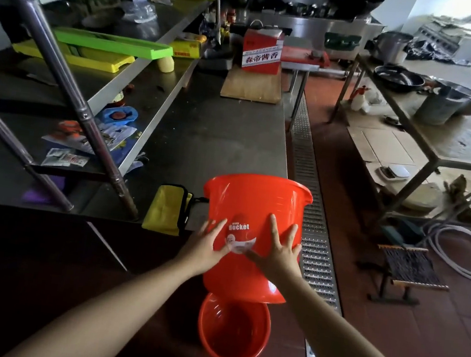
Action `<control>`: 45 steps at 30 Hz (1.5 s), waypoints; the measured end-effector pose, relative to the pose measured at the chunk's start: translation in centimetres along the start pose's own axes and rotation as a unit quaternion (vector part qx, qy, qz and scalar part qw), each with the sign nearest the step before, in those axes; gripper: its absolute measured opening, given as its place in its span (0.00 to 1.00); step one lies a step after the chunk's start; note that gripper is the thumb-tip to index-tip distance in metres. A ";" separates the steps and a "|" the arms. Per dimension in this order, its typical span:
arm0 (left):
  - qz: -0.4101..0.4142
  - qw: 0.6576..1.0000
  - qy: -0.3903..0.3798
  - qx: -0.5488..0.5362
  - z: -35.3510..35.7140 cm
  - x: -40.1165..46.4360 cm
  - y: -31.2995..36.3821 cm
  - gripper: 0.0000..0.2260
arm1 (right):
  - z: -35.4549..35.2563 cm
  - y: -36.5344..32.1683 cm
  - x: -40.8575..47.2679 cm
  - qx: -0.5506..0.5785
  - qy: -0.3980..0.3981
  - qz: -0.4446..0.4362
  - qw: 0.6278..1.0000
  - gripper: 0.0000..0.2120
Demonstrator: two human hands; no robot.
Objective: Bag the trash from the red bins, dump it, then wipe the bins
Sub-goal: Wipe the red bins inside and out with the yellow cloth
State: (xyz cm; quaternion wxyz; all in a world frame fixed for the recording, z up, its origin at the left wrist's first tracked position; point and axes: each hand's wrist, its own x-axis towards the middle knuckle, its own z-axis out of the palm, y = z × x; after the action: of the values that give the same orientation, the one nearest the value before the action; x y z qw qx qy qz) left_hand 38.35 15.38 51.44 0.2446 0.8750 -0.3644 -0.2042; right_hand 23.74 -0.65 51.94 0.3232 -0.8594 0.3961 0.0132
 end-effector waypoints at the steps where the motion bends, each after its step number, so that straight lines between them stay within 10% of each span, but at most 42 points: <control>1: 0.026 0.997 0.054 0.052 -0.5 0.2 0.1 0.34 | 0.3 -0.1 -0.3 -0.008 0.000 -0.002 1.000 0.55; 4: 0.125 0.970 0.163 0.131 -2.3 2.4 1.6 0.37 | 1.8 0.6 -1.7 -0.035 0.000 -0.024 0.999 0.55; 8: 0.144 0.965 0.037 0.217 -3.8 5.6 4.3 0.46 | 3.4 2.8 -3.9 -0.035 -0.008 -0.049 0.998 0.54; 15: 0.218 0.959 0.031 0.177 -1.4 2.5 3.2 0.27 | 0.0 5.2 -2.4 0.199 0.172 0.038 0.964 0.20; 25: 0.354 0.891 -0.024 0.283 -0.7 -8.1 -5.6 0.17 | -1.8 4.0 -0.7 0.308 0.013 0.242 0.920 0.31; 31: 0.326 0.897 -0.055 0.294 0.0 -14.0 -8.6 0.16 | 3.5 4.4 -4.1 0.359 -0.189 0.388 0.828 0.28; 37: 0.282 0.909 -0.067 0.298 1.8 -18.2 -9.2 0.15 | 6.8 4.6 -5.6 0.450 -0.183 0.390 0.782 0.28; 45: 0.246 0.904 -0.125 0.326 5.2 -22.9 -10.2 0.14 | 7.2 7.5 -2.4 0.296 -0.133 0.313 0.893 0.13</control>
State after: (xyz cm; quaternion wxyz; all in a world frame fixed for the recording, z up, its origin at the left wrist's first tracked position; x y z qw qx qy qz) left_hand 26.17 37.08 45.54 -0.0590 0.7557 -0.6421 -0.1148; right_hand 18.57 1.46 42.81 0.5912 -0.5456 0.5837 0.1099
